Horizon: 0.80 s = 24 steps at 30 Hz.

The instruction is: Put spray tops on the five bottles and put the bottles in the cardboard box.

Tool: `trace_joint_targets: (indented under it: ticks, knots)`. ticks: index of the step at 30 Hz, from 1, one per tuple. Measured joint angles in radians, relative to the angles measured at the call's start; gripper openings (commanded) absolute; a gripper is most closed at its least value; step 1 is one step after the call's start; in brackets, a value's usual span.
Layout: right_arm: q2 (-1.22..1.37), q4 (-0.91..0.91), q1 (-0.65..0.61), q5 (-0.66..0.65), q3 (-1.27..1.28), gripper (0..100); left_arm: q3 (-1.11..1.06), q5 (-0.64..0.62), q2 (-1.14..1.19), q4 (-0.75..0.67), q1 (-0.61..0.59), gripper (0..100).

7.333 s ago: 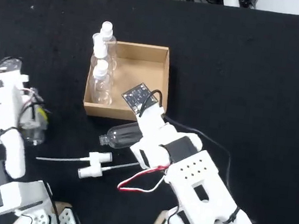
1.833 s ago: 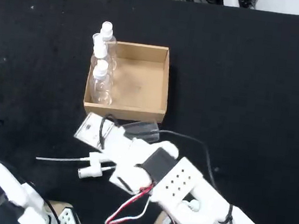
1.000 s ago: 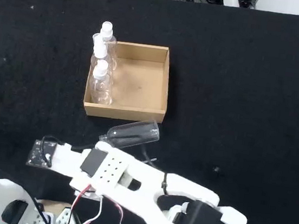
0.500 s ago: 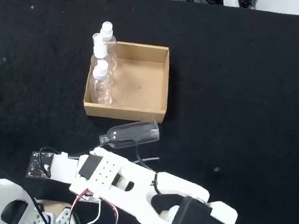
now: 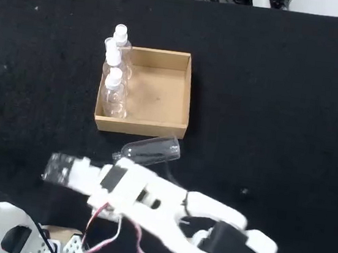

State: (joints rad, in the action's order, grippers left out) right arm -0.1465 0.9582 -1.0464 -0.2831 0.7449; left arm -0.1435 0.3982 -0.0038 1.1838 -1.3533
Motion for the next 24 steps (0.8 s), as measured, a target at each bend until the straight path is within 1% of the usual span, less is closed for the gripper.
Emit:
trace_joint_targets:
  ticks: [4, 6, 11, 15, 17, 19, 22, 24]
  knots:
    - [-0.114, 0.049, 0.100, 0.097, 0.000, 8.9, 0.000, 0.000, -0.002, 0.044, 0.000, 3]
    - [-0.155, 0.092, 0.133, 0.123, 0.000, 8.9, 0.000, -0.002, -0.025, 0.074, 0.009, 3]
    - [-0.296, 0.201, 0.221, 0.137, 0.000, 8.9, 0.000, -0.029, -0.104, 0.121, 0.051, 3]
    - [-0.434, 0.273, 0.339, 0.132, 0.006, 8.6, -0.040, -0.041, -0.155, 0.124, 0.095, 3]
    - [-0.482, 0.296, 0.436, 0.109, 0.006, 8.6, -0.084, -0.046, -0.176, 0.124, 0.132, 3]
    - [-0.516, 0.304, 0.559, 0.092, 0.006, 8.6, -0.135, -0.063, -0.204, 0.124, 0.170, 3]
    - [-0.525, 0.302, 0.770, 0.081, 0.006, 8.6, -0.204, -0.132, -0.267, 0.124, 0.253, 3]
    - [-0.525, 0.270, 0.913, 0.081, 0.006, 8.6, -0.247, -0.178, -0.316, 0.124, 0.338, 3]
